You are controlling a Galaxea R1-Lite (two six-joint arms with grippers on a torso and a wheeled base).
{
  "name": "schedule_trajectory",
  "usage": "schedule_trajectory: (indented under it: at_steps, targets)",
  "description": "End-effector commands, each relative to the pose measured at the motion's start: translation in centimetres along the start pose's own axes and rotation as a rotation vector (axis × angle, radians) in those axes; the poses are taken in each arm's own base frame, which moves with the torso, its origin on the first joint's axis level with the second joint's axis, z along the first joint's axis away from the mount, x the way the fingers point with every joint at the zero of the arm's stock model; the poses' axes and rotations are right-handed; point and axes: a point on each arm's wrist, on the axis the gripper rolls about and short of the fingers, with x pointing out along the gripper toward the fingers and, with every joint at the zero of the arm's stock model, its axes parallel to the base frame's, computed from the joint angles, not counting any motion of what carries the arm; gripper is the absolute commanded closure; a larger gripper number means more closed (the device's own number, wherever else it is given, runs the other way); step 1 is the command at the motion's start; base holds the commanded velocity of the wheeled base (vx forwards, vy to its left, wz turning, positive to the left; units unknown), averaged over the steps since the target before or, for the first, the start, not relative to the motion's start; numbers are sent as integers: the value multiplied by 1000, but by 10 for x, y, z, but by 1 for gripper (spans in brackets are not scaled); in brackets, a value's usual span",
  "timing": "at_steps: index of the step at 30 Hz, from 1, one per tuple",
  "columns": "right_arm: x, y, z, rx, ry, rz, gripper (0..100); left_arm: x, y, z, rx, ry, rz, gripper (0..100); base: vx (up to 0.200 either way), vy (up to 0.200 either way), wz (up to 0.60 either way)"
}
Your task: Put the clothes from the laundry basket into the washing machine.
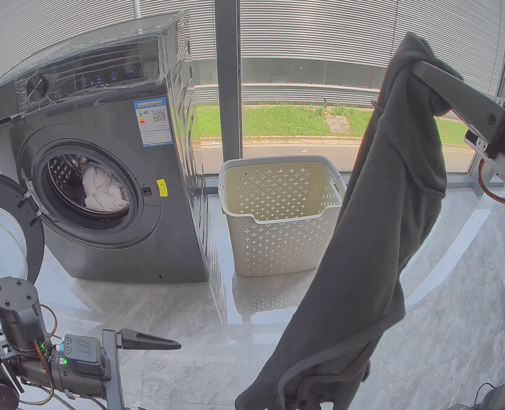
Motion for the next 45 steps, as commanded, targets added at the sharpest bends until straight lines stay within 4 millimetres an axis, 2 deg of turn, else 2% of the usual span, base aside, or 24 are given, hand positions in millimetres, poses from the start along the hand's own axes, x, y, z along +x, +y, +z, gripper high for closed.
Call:
schedule_trajectory:
  at_steps: [1,6,7,9,12,16,27,30,38,45]
  targets:
    - [11,4,3,8,-12,31,100,26,22,5,-15,35,-15,0,0,0,0]
    - [18,11,10,11,-46,43,100,49,40,14,53,-1,-22,0,0,0,0]
    - [18,11,10,11,-46,43,100,49,40,14,53,-1,-22,0,0,0,0]
    - [27,8,9,23,-43,41,100,62,34,15,86,-22,-78,0,0,0,0]
    - [36,5,12,20,-53,45,100,71,30,9,69,8,-117,0,0,0,0]
    - [45,6,18,14,-78,62,100,80,38,1,45,33,-110,0,0,0,0]
    - [47,7,20,14,-87,59,100,97,53,6,72,-1,-98,0,0,0,0]
    - [47,7,20,21,-90,48,100,100,52,9,83,-11,-113,0,0,0,0]
    - [52,5,27,32,-125,17,100,115,30,16,116,-27,-215,0,0,0,0]
    - [53,6,29,41,-132,9,100,123,33,14,111,-19,-219,0,0,0,0]
